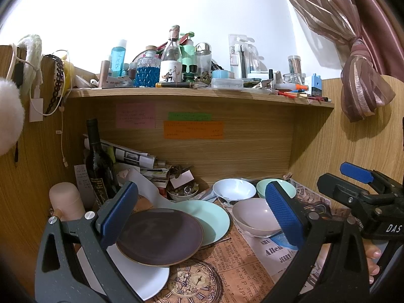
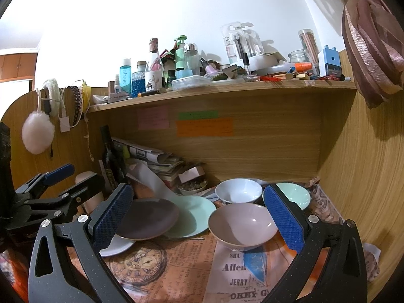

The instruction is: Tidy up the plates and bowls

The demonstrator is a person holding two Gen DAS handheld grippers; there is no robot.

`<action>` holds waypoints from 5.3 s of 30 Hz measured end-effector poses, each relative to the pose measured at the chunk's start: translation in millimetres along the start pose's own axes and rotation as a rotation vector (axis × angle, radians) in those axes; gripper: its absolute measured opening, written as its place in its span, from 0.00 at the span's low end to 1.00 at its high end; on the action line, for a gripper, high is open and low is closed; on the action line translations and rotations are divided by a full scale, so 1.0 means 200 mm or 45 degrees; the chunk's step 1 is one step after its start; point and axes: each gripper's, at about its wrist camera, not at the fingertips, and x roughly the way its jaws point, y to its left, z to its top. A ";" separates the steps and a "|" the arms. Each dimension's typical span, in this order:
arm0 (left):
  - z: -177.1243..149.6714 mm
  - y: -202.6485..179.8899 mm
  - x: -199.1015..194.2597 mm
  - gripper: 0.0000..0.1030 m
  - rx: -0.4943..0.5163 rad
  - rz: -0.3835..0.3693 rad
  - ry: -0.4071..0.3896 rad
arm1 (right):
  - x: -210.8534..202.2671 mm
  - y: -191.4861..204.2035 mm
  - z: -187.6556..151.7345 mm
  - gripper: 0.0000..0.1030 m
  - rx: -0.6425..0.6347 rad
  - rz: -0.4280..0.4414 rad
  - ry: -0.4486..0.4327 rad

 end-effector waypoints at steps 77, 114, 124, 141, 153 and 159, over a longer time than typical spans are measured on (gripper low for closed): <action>-0.47 0.97 1.02 0.38 -0.153 0.037 0.907 | 1.22 0.13 -0.47 0.46 0.148 0.158 0.833; -0.49 0.89 0.97 0.25 -0.175 -0.044 0.903 | 1.20 0.13 -0.45 0.29 0.173 0.218 0.806; -0.44 0.82 0.87 0.25 -0.170 -0.043 0.851 | 1.08 0.12 -0.41 0.29 0.170 0.218 0.760; -0.40 0.60 0.64 0.25 -0.124 -0.065 0.805 | 0.79 0.05 -0.41 0.29 0.189 0.208 0.709; -0.43 0.44 0.51 0.25 -0.103 -0.079 0.797 | 0.60 -0.04 -0.45 0.29 0.191 0.200 0.703; -0.48 0.36 0.46 0.25 -0.104 -0.101 0.805 | 0.52 -0.09 -0.49 0.29 0.196 0.178 0.706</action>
